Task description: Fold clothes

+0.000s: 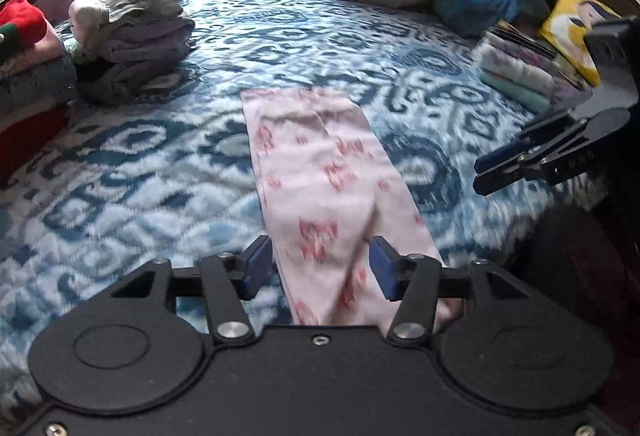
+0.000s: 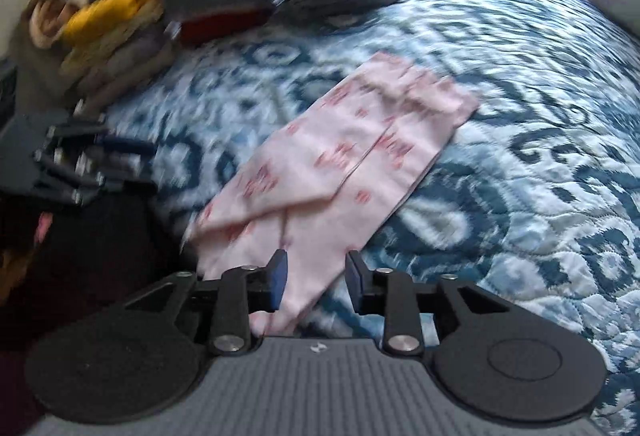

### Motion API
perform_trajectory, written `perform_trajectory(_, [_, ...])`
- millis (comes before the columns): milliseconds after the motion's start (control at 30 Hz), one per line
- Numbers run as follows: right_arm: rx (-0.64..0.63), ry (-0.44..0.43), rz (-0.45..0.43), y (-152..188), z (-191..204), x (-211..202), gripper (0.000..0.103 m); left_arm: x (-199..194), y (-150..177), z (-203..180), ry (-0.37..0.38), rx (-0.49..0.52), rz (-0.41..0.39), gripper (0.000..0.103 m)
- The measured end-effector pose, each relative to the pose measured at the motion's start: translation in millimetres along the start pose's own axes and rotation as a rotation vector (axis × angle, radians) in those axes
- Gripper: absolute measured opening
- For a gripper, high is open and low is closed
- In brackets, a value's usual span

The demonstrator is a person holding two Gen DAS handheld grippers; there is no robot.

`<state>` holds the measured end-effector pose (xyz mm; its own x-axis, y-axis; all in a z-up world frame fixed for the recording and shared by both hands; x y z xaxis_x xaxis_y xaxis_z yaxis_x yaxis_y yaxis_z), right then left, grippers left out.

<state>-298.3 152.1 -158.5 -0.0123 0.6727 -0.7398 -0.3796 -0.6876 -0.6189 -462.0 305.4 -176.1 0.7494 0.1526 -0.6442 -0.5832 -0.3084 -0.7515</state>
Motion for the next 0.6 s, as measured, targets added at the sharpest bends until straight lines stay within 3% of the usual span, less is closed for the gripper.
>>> perform_trajectory(300, [0.263,0.071,-0.146,-38.7,-81.9,58.9,0.036,98.0,-41.0,50.2,-0.008,-0.127,0.033,0.053])
perform_trajectory(367, [0.316,0.083,-0.173,-46.9,-101.2,78.5,0.042,120.3,-47.1,62.5,0.002,-0.160,0.041,0.053])
perform_trajectory(433, [0.354,0.074,-0.193,-52.7,-115.4,100.2,0.050,141.0,-52.5,73.0,0.015,-0.187,0.048,0.053])
perform_trajectory(600, [0.430,0.023,-0.247,-58.5,-139.2,125.2,0.052,183.8,-63.8,93.9,0.047,-0.228,0.054,0.053])
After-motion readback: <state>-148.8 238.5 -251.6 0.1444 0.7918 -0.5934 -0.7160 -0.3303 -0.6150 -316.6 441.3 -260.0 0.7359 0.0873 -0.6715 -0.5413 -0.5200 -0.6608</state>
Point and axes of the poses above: each gripper's, at about its wrist camera, not at the fingertips, and x roughly the way its jaws point, z to its left, y to its underside, the point moved 5 cm from there along x, roughly the way its jaws point, and after that the axes turned 6 degrees about -z, right-handed, at the moved point
